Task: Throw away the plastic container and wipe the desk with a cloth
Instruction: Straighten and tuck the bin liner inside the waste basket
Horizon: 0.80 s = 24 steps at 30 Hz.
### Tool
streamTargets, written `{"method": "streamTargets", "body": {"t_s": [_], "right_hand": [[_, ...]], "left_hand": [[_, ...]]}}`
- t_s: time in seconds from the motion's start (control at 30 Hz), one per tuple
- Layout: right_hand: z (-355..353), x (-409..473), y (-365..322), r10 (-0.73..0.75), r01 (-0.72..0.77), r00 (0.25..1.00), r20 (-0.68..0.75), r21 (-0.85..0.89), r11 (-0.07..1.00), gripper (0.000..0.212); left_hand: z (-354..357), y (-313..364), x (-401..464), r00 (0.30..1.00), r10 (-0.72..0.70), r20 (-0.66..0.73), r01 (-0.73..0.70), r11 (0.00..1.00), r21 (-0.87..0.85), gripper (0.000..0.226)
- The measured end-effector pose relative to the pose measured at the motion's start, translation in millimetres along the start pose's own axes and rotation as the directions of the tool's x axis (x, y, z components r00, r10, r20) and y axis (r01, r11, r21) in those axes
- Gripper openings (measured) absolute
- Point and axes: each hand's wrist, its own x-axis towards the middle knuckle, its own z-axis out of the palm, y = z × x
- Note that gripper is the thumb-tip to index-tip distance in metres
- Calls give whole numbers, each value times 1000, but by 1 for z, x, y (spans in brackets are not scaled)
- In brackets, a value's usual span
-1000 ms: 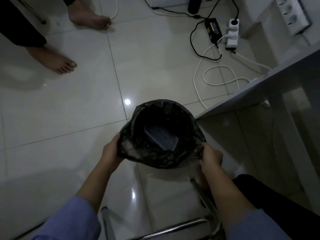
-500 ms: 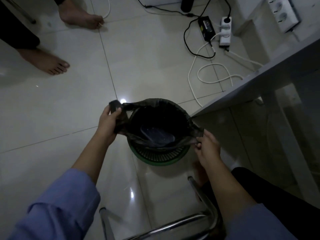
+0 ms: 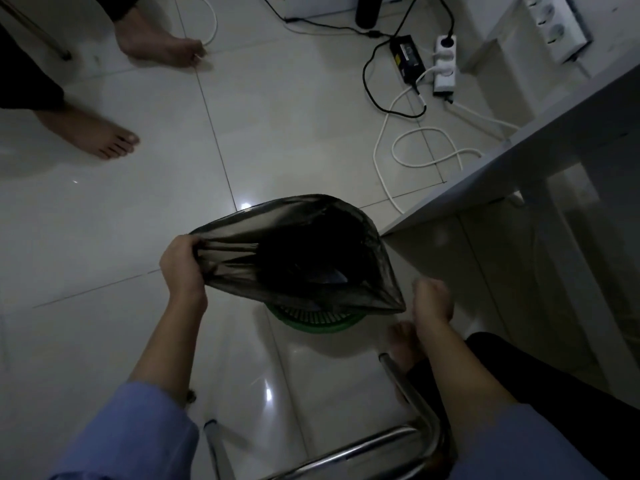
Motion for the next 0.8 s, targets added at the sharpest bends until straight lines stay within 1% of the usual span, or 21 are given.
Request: {"method": "streamTargets", "body": {"t_s": [0.03,0.1,0.13,0.17,0.2,0.23,0.27,0.3,0.33,0.37,0.4,0.47,0.53,0.6,0.7,0.8], "right_hand": [[6,0,-6,-72,75,996,61,-47,996,34],[17,-3,-19,-163,188,965,207,-111,976,52],[23,-2,-23,-174,218,945,278,-136,966,60],[28,0,-26,-175,251,926,335,-197,948,64],[33,3,-27,-182,289,911,370,-260,921,62],[36,7,-27,-207,332,901,381,-300,894,48],[37,9,-28,-247,370,899,361,-326,870,25],[36,12,-29,-281,397,896,343,-337,853,8],[35,16,-32,-309,422,889,337,-343,839,20],[32,19,-35,-326,441,879,349,-331,834,25],[28,20,-41,-336,450,869,364,-296,843,24],[17,23,-49,-320,417,861,396,-189,889,21],[6,25,-51,-256,316,869,424,-76,946,21],[-5,26,-46,-187,212,875,446,-7,977,27],[-16,28,-38,-127,99,899,419,87,991,33],[-19,28,-37,-95,36,911,402,153,988,35]], "left_hand": [[2,1,-2,999,44,25,-45,998,47,26],[6,2,-4,991,112,76,-117,992,56,32],[7,3,-3,987,125,100,-129,991,36,32],[9,4,-4,985,123,124,-125,992,12,31],[10,4,-4,982,116,151,-116,993,-9,29],[12,4,-5,978,109,180,-108,994,-18,27],[15,3,-5,974,107,202,-106,994,-15,25],[17,3,-6,969,113,222,-118,993,10,26],[18,2,-6,963,128,239,-143,989,48,29],[20,3,-7,956,142,255,-166,983,76,32],[22,4,-7,954,150,260,-178,980,89,34],[24,9,-7,960,151,237,-169,984,56,37],[22,13,-8,971,129,199,-123,991,-46,37],[16,16,-5,983,85,165,-60,987,-149,35],[-2,15,4,990,10,139,24,969,-244,36],[-19,12,12,984,-35,177,93,940,-327,37]]}}
